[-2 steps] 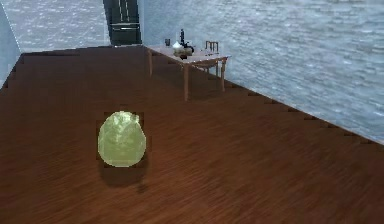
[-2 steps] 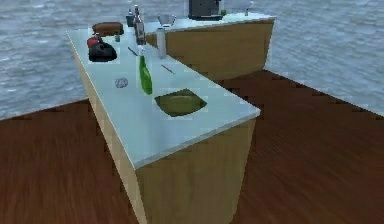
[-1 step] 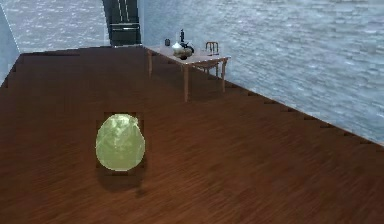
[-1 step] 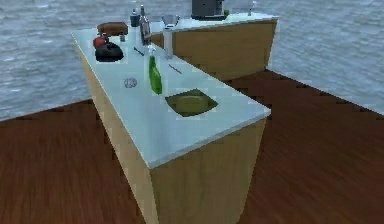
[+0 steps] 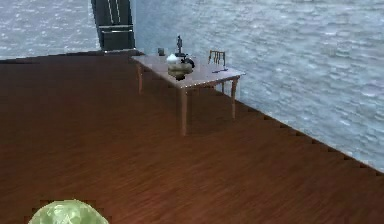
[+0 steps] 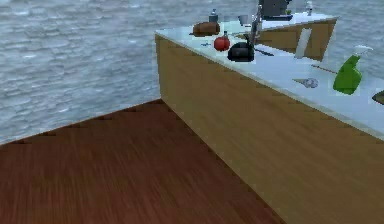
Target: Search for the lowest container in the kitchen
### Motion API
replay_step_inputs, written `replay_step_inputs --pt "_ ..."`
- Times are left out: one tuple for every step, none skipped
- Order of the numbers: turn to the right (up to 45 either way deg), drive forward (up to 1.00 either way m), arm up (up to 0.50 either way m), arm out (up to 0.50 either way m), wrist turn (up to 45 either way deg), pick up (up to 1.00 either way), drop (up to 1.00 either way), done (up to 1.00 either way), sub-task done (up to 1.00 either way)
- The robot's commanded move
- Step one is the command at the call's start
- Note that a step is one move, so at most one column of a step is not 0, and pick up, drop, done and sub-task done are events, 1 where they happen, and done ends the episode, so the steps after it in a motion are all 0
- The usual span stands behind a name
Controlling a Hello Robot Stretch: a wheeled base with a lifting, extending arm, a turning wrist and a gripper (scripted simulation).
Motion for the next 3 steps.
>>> replay_step_inputs --pt "0.0 0.90 0.00 0.00 0.0 0.00 0.00 0.00 0.00" --pt "45.0 0.00 0.00 0.00 0.0 0.00 0.00 0.00 0.00" --pt "6.0 0.00 0.00 0.00 0.0 0.00 0.00 0.00 0.00"
